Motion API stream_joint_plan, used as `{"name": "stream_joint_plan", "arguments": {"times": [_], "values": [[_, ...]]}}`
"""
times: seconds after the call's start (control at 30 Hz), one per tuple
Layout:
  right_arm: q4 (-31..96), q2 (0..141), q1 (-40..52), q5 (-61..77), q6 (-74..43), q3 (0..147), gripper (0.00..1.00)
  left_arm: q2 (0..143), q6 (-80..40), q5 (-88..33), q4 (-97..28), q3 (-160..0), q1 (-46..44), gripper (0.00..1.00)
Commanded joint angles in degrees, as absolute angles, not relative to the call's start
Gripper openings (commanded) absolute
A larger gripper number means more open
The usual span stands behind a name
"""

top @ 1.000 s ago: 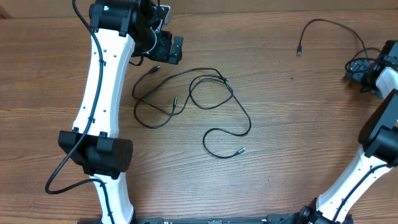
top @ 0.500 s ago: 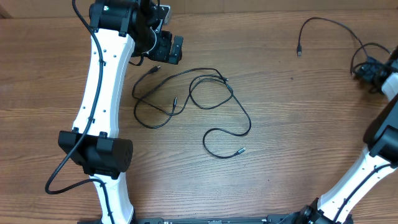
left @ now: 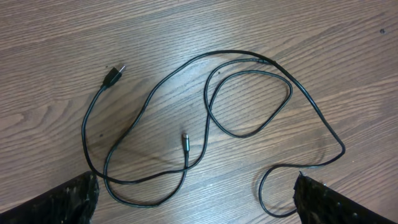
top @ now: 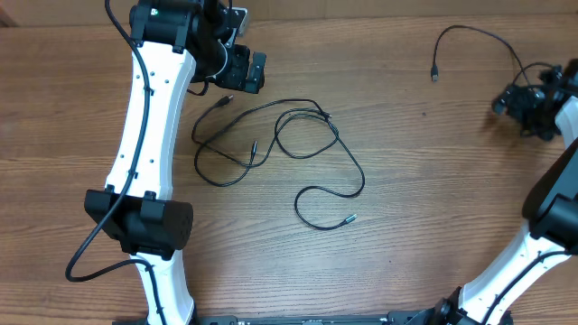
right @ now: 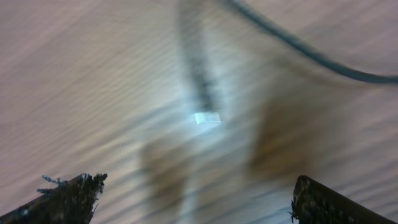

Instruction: Untangle cables

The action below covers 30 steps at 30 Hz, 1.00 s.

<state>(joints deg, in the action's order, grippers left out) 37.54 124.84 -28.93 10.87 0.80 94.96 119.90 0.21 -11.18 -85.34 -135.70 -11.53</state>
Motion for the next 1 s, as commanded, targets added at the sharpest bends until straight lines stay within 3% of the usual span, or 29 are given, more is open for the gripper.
{"name": "stream_joint_plan", "arguments": {"times": [0.0,0.57,0.97], "values": [[39.22,115.92,-24.77,18.68,2.11,95.0,1.0,118.76,1.15,-11.84,-85.23,-136.64,-11.64,1.0],[42.83,111.33,6.33,25.56,3.51,94.87,1.0,118.76,1.15,-11.84,-85.23,-136.64,-11.64,1.0],[41.47,116.68,16.78,23.24,2.85,94.83,1.0,118.76,1.15,-11.84,-85.23,-136.64,-11.64,1.0]]}}
